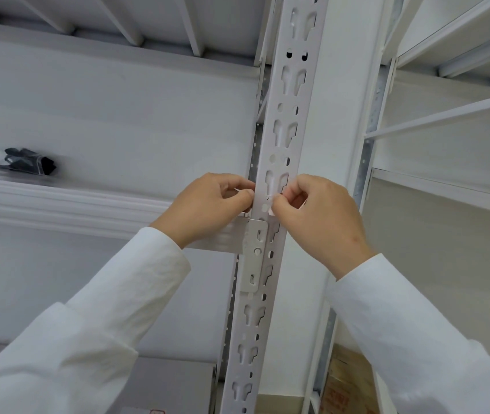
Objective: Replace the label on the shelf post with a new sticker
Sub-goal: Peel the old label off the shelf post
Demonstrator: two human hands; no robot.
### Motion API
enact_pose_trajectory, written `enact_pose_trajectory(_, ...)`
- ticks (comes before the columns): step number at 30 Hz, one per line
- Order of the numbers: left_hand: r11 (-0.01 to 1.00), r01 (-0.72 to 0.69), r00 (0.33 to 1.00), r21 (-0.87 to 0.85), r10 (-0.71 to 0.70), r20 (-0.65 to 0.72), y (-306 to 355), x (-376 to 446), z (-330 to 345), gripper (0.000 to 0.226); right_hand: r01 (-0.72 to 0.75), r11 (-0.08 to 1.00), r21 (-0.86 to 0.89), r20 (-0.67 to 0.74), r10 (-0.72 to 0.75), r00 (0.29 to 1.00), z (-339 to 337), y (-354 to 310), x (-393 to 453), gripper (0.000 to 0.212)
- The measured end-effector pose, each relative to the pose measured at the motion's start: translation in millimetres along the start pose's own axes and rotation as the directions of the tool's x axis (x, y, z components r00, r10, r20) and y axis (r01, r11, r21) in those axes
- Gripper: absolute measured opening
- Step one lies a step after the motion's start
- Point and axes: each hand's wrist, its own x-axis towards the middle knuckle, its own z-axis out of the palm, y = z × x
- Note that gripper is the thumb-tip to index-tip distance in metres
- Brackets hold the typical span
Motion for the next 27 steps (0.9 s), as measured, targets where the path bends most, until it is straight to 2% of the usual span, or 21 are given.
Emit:
enact_pose_trajectory(5,1.000,-0.003,1.000,0.005,0.003,-0.005,1,-1,0,0.034,-0.022,0.999,0.027,-0.019,0.022,1.000,-7,-2,1,0.033)
enact_pose_trajectory(9,1.000,-0.003,1.000,0.014,0.003,-0.020,3,-2,1,0.031,-0.005,0.991,-0.131,-0.050,-0.001,0.999,-8,-12,4,0.041)
enact_pose_trajectory(13,1.000,0.004,1.000,0.016,-0.003,-0.014,3,-2,1,0.035,-0.004,0.981,-0.194,0.011,0.006,1.000,-8,-17,7,0.031)
enact_pose_trajectory(17,1.000,0.007,1.000,0.012,-0.007,-0.009,2,-2,1,0.032,-0.051,0.993,-0.110,0.076,0.060,0.995,-12,-13,8,0.015)
enact_pose_trajectory(27,1.000,0.015,1.000,0.007,-0.015,-0.011,2,-1,0,0.033,-0.058,0.998,-0.033,0.105,0.061,0.993,-7,-6,5,0.016)
